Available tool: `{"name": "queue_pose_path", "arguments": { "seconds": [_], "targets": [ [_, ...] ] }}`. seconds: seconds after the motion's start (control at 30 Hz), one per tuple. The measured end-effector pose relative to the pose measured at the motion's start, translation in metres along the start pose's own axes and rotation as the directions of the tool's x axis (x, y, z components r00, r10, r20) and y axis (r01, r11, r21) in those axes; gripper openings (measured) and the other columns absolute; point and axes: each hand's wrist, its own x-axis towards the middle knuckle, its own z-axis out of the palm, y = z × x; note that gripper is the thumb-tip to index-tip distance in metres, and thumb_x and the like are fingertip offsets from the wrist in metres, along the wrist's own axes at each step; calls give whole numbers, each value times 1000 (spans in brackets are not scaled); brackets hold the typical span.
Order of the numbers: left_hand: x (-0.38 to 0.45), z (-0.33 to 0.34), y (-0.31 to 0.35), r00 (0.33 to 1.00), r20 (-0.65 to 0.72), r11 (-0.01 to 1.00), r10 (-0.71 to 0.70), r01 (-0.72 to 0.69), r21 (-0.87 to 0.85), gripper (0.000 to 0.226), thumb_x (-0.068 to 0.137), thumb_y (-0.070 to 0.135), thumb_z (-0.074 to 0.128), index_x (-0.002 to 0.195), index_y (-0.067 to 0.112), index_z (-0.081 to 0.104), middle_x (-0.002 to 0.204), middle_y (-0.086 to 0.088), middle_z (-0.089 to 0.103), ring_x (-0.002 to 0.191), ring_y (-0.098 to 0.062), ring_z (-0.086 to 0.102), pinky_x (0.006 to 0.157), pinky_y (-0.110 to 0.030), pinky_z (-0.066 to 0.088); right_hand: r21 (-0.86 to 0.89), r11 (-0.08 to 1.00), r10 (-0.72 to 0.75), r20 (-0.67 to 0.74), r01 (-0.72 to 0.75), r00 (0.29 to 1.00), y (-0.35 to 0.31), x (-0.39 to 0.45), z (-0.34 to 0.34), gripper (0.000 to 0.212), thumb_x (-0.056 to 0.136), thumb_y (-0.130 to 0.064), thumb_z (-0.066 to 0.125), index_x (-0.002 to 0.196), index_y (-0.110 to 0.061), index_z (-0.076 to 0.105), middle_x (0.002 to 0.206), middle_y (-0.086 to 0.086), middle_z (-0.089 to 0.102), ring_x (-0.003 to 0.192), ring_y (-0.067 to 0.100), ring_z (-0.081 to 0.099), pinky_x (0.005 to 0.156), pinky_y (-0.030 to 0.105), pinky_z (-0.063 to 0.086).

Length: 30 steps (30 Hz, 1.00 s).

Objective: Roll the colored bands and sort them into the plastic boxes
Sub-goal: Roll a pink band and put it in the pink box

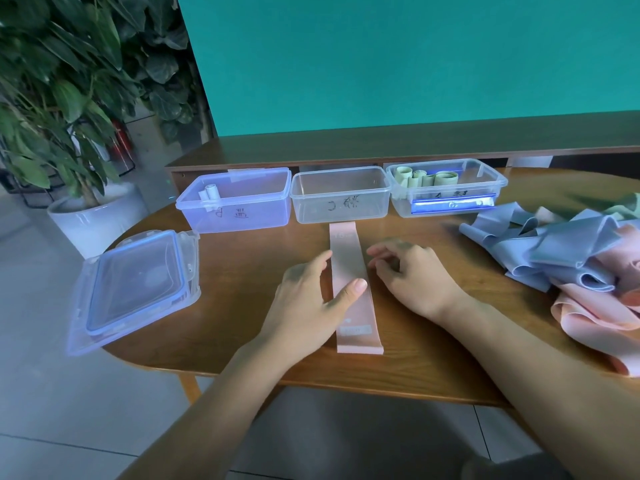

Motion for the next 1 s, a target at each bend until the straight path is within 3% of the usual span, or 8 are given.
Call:
{"name": "queue_pose_path", "arguments": {
  "seconds": [0.07, 0.33, 0.4, 0.47, 0.53, 0.9, 1.0],
  "targets": [
    [-4, -1, 2, 999, 44, 999, 32, -34, 32, 84, 84, 82, 37, 155, 38, 24, 157, 11, 36, 145, -14, 31, 117, -45, 32, 0, 1000, 4, -7, -4, 1000, 0, -1, 0, 28, 96, -13, 57, 119, -21, 68, 101, -10, 74, 92, 9, 66, 87, 23, 49],
    [-13, -5, 7, 992, 111, 991, 60, -72, 112, 89, 82, 81, 33, 158, 36, 18, 162, 9, 28, 149, -12, 19, 119, -39, 21, 2, 999, 33, -34, -33, 999, 1, -5, 0, 29, 94, -11, 56, 119, -19, 68, 101, -9, 74, 92, 10, 64, 86, 17, 44],
    [-13, -5, 5, 995, 95, 996, 35, -42, 79, 87, 84, 81, 32, 157, 38, 19, 161, 9, 29, 149, -13, 20, 118, -39, 23, -10, 999, 34, -24, -35, 999, 1, -8, -1, 31, 94, -9, 55, 121, -20, 67, 103, -9, 74, 90, 6, 60, 82, 8, 39],
    [-12, -3, 4, 990, 133, 986, 47, -67, 150, 88, 82, 83, 26, 156, 38, 22, 161, 12, 29, 150, -13, 17, 119, -40, 20, -16, 1000, 16, 3, -16, 1000, -1, -10, -1, 36, 92, -6, 54, 122, -21, 67, 106, -10, 74, 90, 2, 58, 79, -3, 32],
    [-10, -1, 2, 984, 166, 977, 62, -94, 191, 89, 80, 85, 22, 155, 37, 24, 161, 14, 28, 151, -13, 14, 120, -40, 17, 0, 1000, 0, 29, 0, 1000, -2, -11, -1, 41, 89, -2, 52, 123, -21, 67, 108, -10, 74, 93, 0, 59, 80, -5, 32],
    [-7, -2, 1, 987, 143, 978, 67, -93, 188, 93, 82, 84, 17, 155, 28, 32, 163, 13, 27, 151, -12, 13, 123, -41, 15, 54, 997, 55, 95, -60, 994, -4, -11, -6, 46, 91, -2, 51, 132, -21, 61, 114, -15, 72, 102, 0, 58, 82, -6, 31],
    [-9, -3, 2, 995, 85, 985, 48, -61, 159, 91, 83, 83, 21, 152, 26, 39, 161, 10, 30, 150, -12, 16, 121, -42, 17, 19, 998, 55, 40, -56, 998, -4, -13, -5, 45, 92, -4, 51, 133, -18, 60, 118, -10, 71, 108, 6, 62, 91, 4, 37]
  ]
}}
